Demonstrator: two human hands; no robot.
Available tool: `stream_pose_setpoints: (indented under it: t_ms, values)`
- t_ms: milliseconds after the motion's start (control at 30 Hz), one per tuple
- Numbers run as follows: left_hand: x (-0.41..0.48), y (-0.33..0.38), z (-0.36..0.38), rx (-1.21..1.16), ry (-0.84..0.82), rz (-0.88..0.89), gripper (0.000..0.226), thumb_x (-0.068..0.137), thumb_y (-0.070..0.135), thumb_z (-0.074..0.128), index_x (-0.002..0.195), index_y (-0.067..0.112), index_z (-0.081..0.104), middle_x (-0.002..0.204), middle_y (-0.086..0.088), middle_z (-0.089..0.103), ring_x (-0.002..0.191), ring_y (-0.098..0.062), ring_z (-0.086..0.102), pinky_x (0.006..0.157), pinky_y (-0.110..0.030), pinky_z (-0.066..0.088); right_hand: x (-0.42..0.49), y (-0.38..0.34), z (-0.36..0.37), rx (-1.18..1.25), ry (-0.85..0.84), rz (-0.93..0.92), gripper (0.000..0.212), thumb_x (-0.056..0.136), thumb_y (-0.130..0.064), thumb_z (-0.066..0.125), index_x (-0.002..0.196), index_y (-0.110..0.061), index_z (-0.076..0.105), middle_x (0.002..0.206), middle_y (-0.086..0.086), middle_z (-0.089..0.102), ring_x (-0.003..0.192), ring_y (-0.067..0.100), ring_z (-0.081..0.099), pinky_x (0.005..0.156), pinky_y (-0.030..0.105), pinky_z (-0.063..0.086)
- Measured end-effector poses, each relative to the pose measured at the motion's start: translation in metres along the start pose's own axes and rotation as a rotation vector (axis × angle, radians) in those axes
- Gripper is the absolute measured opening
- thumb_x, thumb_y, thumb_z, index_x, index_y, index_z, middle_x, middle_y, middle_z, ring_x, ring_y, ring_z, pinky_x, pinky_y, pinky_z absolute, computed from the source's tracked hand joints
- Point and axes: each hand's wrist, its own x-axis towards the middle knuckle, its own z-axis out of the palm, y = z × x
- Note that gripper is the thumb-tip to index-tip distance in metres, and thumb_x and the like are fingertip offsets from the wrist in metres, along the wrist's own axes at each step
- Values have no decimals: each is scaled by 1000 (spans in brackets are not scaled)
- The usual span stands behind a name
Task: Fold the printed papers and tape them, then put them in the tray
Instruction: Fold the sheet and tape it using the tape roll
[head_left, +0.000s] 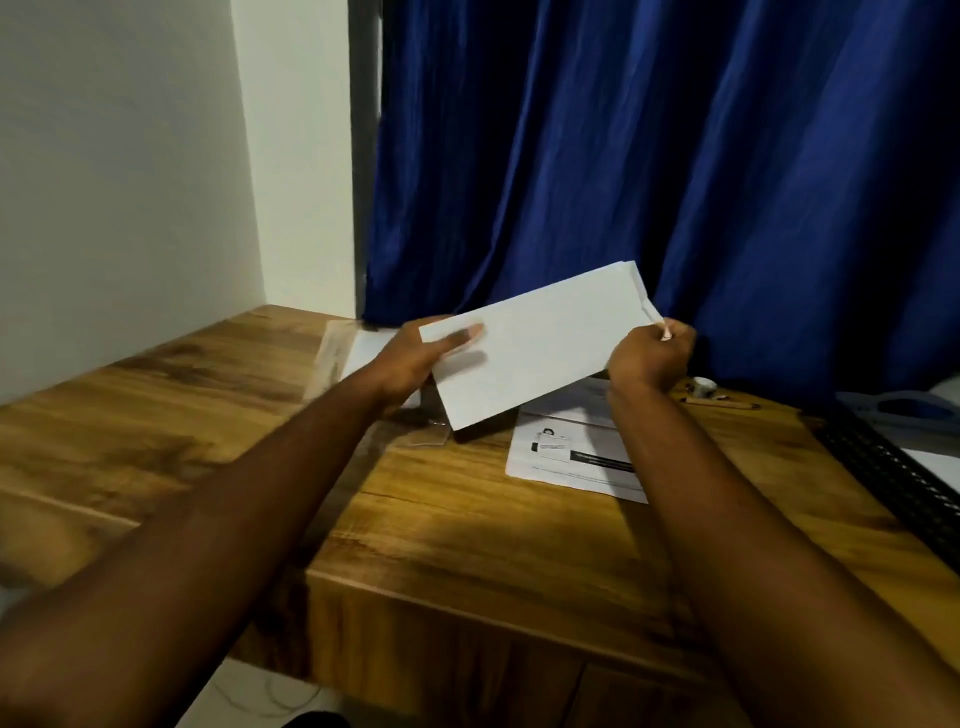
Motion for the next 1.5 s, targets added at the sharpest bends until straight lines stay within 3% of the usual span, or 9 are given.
stream_pose_setpoints:
  t_ms: [233, 433, 533, 667, 800, 900, 1267, 1400, 1500]
  values:
    - [47, -32, 19, 67, 318, 14, 66, 74, 32, 95, 129, 21, 59, 117, 10, 66, 106, -12, 64, 88, -26, 53, 30, 14, -35, 5, -257, 85, 12, 98, -9, 61, 89, -16, 63, 81, 1, 63, 67, 18, 58, 52, 23, 47]
    - [83, -36, 15, 332, 230, 105, 57, 72, 37, 96, 114, 38, 56, 108, 21, 58, 97, -3, 55, 72, -17, 42, 58, 21, -58, -250, -525, 32, 25, 94, -24, 80, 113, -9, 73, 106, 7, 77, 86, 19, 70, 54, 19, 53]
    - [96, -40, 18, 445, 252, 32, 80, 71, 42, 95, 135, 30, 48, 132, 4, 56, 113, -18, 54, 86, -30, 47, 68, 26, -59, -381, -583, -74, 7, 99, -15, 73, 99, -9, 74, 94, 7, 76, 85, 20, 66, 71, 31, 55]
    - [94, -42, 44, 900, 390, 158, 106, 72, 66, 86, 153, 24, 32, 156, -10, 38, 140, -35, 41, 112, -58, 38, 66, 37, -59, -331, -694, 85, 15, 108, -14, 59, 99, -10, 71, 84, 5, 72, 62, 16, 73, 42, 23, 44]
    - [82, -33, 91, 985, 41, 411, 107, 70, 98, 56, 153, 33, 39, 167, -1, 29, 152, -27, 27, 120, -57, 23, 64, 50, -64, -290, -825, 172, 19, 111, -17, 54, 117, -11, 70, 98, 12, 79, 62, 26, 73, 45, 25, 28]
    - [80, -35, 122, 1051, -258, 333, 132, 59, 105, 54, 165, 41, 9, 176, 6, 3, 161, -22, 2, 126, -58, 3, 66, 48, -65, -223, -860, 232, 21, 111, -19, 53, 122, -12, 70, 93, 10, 78, 63, 23, 70, 46, 23, 33]
    - [83, -54, 127, 1011, -226, 384, 116, 68, 81, 63, 163, 45, 6, 165, 0, 24, 154, -29, 19, 124, -63, 9, 65, 38, -82, -225, -1048, 365, 24, 111, -13, 49, 128, -4, 63, 96, 21, 79, 77, 29, 78, 52, 26, 47]
    - [84, -63, 121, 1096, -227, 361, 119, 64, 95, 54, 161, 48, 3, 162, -1, 27, 149, -29, 24, 121, -64, 10, 72, 39, -83, -423, -837, 87, 22, 107, -12, 55, 117, -16, 74, 84, 9, 80, 62, 17, 71, 53, 28, 58]
    - [84, -68, 120, 1120, -252, 318, 123, 58, 108, 40, 161, 50, 3, 163, 1, 28, 150, -28, 25, 119, -63, 13, 80, 48, -85, -712, -638, -348, 17, 102, -19, 66, 112, -28, 75, 100, -7, 78, 89, 10, 72, 81, 29, 60]
